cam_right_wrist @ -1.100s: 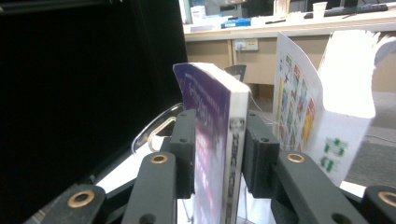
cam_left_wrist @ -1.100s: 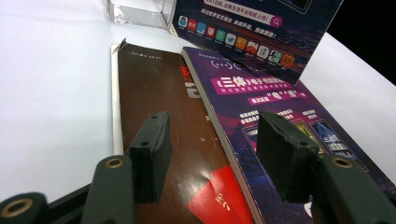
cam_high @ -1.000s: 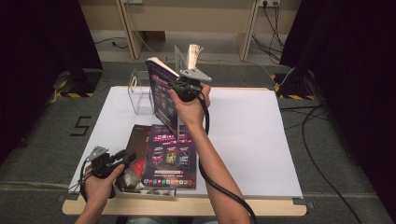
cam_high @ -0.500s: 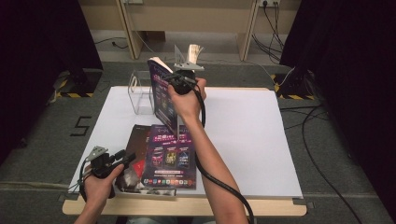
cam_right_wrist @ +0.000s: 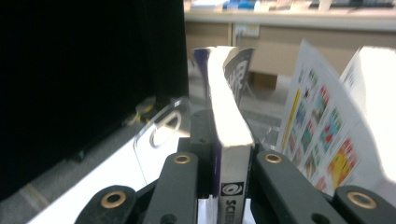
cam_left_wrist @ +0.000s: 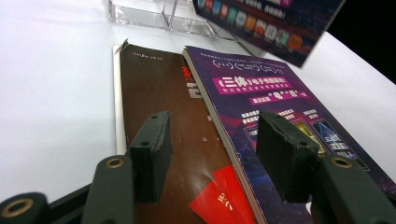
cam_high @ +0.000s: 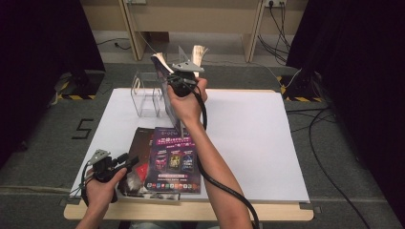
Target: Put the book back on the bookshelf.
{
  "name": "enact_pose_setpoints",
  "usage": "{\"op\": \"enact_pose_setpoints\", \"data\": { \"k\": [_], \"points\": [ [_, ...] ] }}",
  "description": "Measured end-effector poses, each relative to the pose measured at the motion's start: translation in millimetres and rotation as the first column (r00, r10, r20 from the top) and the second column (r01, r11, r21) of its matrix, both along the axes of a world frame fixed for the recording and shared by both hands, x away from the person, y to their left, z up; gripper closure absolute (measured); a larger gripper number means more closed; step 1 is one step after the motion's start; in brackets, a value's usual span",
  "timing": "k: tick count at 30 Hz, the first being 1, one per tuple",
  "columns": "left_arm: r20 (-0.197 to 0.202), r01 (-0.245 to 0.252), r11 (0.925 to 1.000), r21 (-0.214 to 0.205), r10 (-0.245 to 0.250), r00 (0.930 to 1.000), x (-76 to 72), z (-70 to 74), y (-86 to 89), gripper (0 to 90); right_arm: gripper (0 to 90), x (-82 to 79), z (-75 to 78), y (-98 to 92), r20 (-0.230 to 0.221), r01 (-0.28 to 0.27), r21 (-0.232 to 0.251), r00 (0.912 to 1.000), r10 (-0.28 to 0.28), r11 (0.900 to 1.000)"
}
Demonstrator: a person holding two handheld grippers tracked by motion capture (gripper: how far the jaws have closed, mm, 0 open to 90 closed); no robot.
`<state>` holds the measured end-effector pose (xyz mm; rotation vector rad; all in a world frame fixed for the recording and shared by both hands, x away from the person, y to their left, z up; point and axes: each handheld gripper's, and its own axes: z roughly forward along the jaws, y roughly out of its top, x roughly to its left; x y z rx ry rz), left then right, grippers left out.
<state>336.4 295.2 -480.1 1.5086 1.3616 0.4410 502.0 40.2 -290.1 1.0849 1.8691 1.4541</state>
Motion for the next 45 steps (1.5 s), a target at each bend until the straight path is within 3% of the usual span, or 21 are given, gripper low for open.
{"op": "enact_pose_setpoints", "data": {
  "k": [7,14,45],
  "points": [
    [0.001,-0.001,1.0,-0.001,0.001,1.0,0.2,0.2,0.1,44.7,83.1,2.4,7.5,-0.8,0.056,0.025,0.024,0.9981,-0.026,0.9994],
    [0.0,0.0,1.0,0.001,0.0,1.0,0.0,0.0,0.4,44.7,83.1,7.1,3.7,3.0,0.065,0.057,0.055,0.9961,-0.06,0.9969],
    [-0.001,-0.003,1.0,-0.005,0.003,1.0,0.8,-0.6,2.0,44.8,83.1,30.3,-0.3,16.8,0.097,0.116,0.065,0.9878,-0.122,0.9911]
  ]
}}
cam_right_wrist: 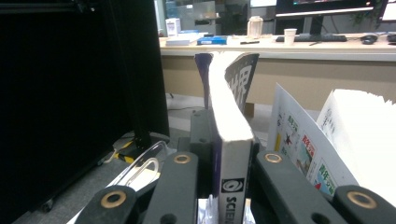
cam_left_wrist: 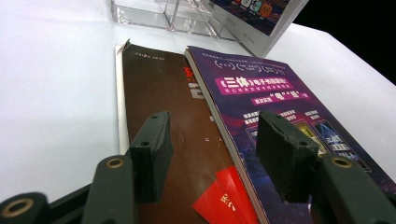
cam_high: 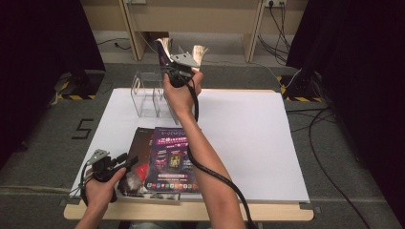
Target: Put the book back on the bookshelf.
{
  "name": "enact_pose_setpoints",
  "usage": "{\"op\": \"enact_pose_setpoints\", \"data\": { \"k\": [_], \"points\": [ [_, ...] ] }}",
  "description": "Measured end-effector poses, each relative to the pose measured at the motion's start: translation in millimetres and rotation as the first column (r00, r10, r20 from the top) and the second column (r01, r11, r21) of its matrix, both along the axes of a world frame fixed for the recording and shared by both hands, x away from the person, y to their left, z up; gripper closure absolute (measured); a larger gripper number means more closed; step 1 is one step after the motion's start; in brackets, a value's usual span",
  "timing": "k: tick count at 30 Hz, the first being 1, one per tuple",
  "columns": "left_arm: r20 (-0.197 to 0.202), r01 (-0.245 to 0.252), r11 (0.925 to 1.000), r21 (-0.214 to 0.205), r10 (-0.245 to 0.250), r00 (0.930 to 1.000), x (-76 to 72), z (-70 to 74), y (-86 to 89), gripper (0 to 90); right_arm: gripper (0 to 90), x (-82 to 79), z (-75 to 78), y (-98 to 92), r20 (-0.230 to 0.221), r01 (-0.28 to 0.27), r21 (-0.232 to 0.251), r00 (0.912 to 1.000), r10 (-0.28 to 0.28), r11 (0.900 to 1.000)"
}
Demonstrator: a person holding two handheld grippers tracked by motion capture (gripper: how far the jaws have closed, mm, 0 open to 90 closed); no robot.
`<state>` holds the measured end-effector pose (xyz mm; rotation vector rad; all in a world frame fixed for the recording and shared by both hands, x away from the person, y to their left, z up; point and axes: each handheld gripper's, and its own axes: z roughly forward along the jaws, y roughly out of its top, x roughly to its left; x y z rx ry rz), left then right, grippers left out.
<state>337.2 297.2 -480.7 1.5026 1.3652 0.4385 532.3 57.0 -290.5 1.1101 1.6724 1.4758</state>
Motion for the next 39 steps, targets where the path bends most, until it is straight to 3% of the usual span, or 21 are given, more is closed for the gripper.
{"op": "enact_pose_setpoints", "data": {
  "k": [23,39],
  "points": [
    [-0.002,0.002,1.0,-0.001,-0.002,1.0,0.3,-0.2,1.0,44.8,83.1,14.2,-4.1,3.3,0.001,0.032,0.033,0.9995,-0.032,0.9989],
    [-0.001,-0.002,1.0,-0.003,0.002,1.0,0.6,0.0,2.8,44.8,83.0,21.0,-14.2,6.8,0.0,0.062,0.019,0.9981,-0.062,0.9979]
  ]
}}
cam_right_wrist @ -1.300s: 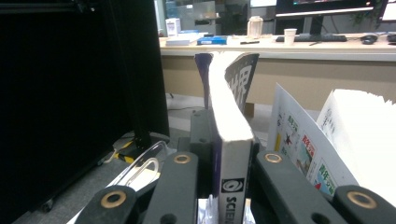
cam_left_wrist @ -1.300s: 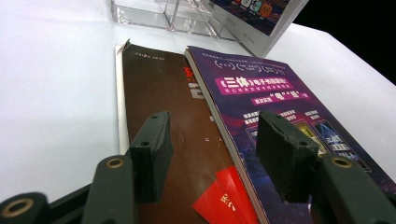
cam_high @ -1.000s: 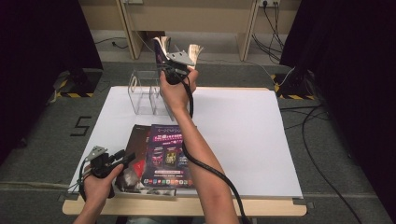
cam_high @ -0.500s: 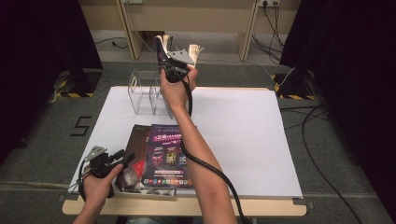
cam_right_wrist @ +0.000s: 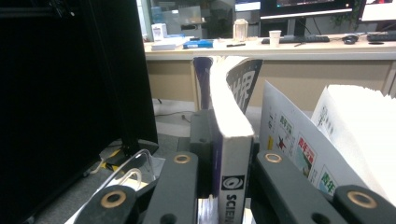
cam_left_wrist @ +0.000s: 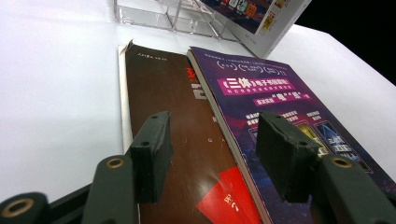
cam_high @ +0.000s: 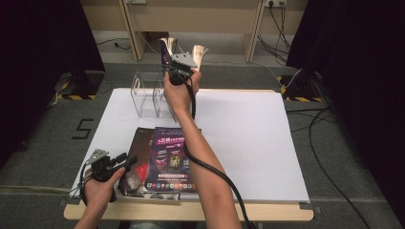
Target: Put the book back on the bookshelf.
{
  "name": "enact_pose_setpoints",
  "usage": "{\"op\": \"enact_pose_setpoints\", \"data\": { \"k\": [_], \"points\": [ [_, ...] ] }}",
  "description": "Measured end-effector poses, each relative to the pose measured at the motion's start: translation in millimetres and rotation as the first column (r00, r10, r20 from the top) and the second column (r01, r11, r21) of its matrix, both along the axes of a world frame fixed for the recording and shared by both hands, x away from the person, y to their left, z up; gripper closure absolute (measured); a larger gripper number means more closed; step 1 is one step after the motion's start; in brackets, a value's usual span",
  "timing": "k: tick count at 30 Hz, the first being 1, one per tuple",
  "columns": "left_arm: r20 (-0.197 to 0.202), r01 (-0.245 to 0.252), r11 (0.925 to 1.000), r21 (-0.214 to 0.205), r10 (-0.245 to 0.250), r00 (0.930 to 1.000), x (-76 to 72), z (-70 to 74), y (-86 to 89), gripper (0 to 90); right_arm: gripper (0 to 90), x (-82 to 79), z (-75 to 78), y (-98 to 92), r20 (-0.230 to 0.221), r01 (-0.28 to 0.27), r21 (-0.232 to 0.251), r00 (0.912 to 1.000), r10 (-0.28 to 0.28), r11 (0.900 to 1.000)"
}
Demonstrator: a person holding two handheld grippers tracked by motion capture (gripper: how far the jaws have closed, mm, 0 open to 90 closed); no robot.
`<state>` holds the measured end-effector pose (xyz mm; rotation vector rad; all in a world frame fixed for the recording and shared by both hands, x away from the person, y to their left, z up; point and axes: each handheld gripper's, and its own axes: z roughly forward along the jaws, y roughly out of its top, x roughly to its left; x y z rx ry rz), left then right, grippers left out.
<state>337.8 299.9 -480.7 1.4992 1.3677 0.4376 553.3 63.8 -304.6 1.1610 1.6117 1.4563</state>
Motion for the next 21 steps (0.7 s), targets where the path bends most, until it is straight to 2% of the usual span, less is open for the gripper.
{"op": "enact_pose_setpoints", "data": {
  "k": [12,21],
  "points": [
    [0.0,0.0,1.0,0.0,0.0,1.0,0.0,-0.2,1.0,44.8,83.0,2.4,-14.5,3.1,-0.014,0.032,-0.013,0.9994,-0.032,0.9994],
    [0.001,0.001,1.0,0.0,-0.001,1.0,-0.6,0.0,1.0,44.8,82.7,0.1,-19.3,4.2,-0.002,0.06,-0.028,0.9982,-0.06,0.9978]
  ]
}}
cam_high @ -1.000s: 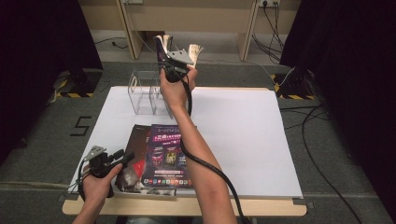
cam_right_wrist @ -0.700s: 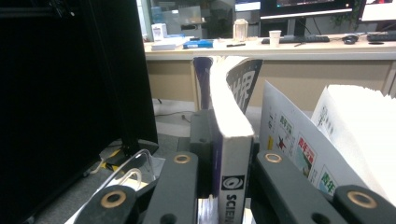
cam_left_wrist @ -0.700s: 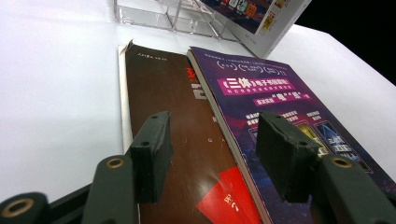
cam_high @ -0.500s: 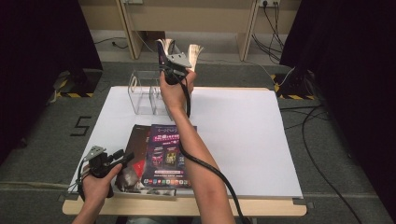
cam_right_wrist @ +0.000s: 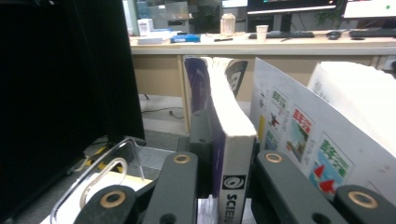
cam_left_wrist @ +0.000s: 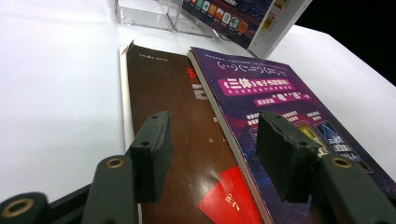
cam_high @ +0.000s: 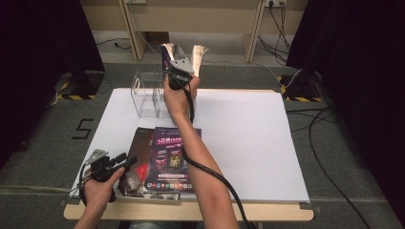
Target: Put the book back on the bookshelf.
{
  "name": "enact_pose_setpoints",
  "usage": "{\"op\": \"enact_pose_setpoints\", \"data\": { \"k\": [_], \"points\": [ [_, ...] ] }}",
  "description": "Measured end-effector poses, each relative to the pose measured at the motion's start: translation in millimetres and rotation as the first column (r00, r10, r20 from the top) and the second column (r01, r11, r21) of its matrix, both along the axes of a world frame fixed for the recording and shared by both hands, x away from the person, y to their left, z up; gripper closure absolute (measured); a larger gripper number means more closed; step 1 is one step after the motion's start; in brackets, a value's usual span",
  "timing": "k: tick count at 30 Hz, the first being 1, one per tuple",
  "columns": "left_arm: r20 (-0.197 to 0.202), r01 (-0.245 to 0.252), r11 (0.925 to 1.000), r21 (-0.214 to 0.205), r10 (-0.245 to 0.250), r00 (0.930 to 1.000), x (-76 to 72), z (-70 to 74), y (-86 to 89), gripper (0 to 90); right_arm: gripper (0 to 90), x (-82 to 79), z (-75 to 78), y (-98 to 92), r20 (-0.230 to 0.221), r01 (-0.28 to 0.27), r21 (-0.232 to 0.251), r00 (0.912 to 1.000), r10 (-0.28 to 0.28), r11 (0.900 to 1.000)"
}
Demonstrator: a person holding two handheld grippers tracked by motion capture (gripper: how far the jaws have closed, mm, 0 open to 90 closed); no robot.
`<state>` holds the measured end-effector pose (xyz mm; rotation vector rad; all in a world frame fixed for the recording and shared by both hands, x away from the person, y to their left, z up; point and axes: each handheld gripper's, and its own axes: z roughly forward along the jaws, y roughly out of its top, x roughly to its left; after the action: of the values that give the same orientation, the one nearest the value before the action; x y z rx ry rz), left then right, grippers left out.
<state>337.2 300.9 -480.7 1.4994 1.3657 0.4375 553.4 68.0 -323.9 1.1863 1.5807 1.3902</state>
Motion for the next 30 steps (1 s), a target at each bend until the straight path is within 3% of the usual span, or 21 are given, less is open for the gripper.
{"op": "enact_pose_setpoints", "data": {
  "k": [6,16,30],
  "points": [
    [0.0,0.001,1.0,0.001,-0.001,1.0,-0.2,-0.1,-0.9,44.8,80.6,-2.5,-4.0,-2.2,-0.009,0.029,-0.03,0.9995,-0.029,0.9991],
    [-0.004,0.01,0.9999,0.007,-0.01,0.9999,-0.1,-1.3,-4.2,44.8,77.7,-8.9,-4.9,-4.6,-0.022,0.028,-0.048,0.9993,-0.029,0.9985],
    [-0.006,0.015,0.9998,0.012,-0.015,0.9999,-0.3,-2.2,-6.7,44.7,63.6,-24.3,-5.6,-8.4,0.0,0.016,-0.083,0.9999,-0.016,0.9964]
  ]
}}
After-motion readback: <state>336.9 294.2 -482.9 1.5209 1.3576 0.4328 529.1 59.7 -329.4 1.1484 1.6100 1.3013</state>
